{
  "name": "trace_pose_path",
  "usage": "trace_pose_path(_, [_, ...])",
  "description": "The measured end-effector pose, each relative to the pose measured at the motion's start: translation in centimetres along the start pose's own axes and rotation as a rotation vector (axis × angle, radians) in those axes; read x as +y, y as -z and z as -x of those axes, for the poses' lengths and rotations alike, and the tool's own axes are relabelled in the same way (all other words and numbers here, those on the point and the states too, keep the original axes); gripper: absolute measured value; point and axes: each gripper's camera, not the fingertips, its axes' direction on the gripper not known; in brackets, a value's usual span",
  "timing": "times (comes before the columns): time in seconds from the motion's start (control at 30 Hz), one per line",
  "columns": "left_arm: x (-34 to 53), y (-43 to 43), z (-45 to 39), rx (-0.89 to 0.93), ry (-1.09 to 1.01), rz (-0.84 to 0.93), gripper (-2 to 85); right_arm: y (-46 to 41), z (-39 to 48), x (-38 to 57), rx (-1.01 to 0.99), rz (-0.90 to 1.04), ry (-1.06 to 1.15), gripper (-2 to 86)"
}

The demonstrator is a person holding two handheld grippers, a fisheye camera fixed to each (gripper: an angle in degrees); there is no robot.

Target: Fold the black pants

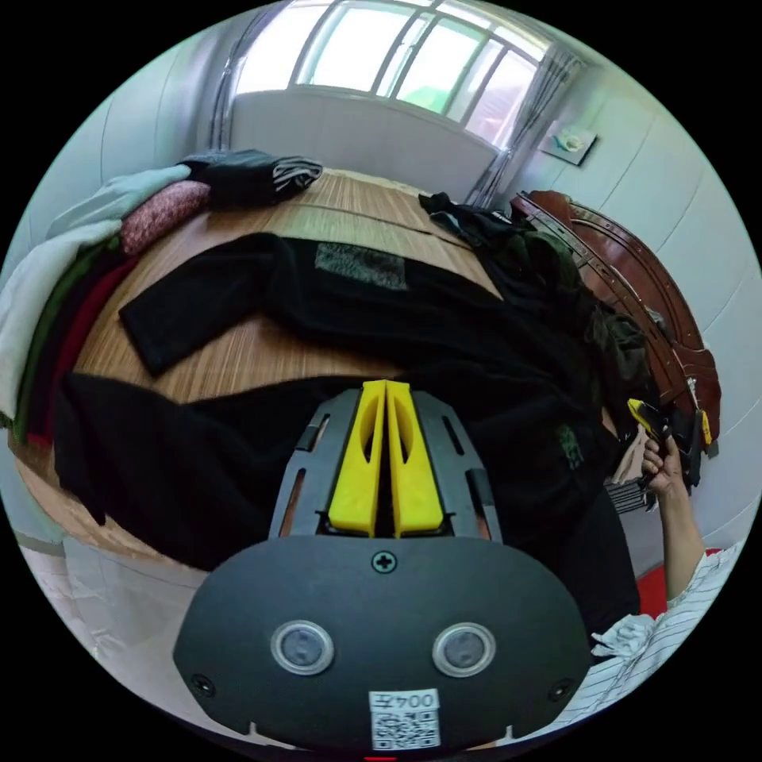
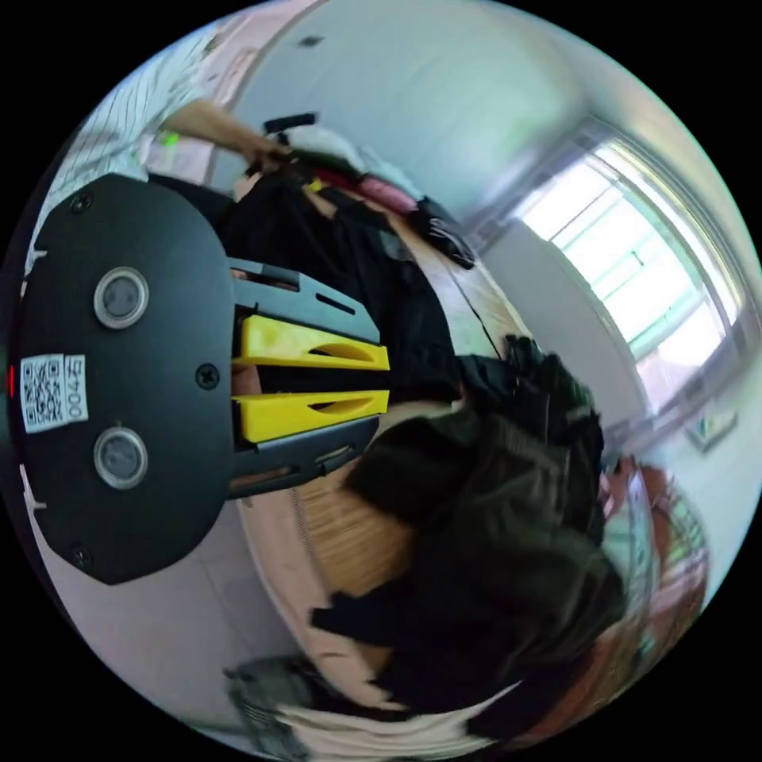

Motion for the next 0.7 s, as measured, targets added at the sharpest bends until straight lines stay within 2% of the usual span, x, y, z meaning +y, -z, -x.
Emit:
trace_pose_path(0.07, [-4.1,-1.7,-3.0,-0.032,-0.084,-0.004,0.1,-3.6,7.9,-2.6,0.119,0.021,0.236,3.6])
trace_pose_path(0.17, [-8.8,-5.6,-6.9,-0.156,-0.195,0.008,0.1,-9.4,14.5,-4.7,0.261,0.031,0.4,1.3])
trace_pose_path(0.3, [-13.9,-11.5,-7.3,-0.304,-0.198,0.042,0.1,-17.0,17.5,-6.8,0.322,0.123,0.423,-0.3])
trace_pose_path(0.43, [-18.6,-21.2,-4.0,-0.379,-0.175,0.253,0.1,-25.7,18.9,-8.0,0.401,0.323,0.463,-0.7])
trace_pose_path(0.47, [-19.6,-21.8,-3.6,-0.376,-0.191,0.18,0.1,-26.7,19.6,-9.0,0.405,0.312,0.472,-0.7])
trace_pose_path(0.7, [-28.9,-28.0,-2.5,-0.418,-0.203,0.171,0.1,-33.2,23.3,-15.5,0.464,0.331,0.537,-0.6])
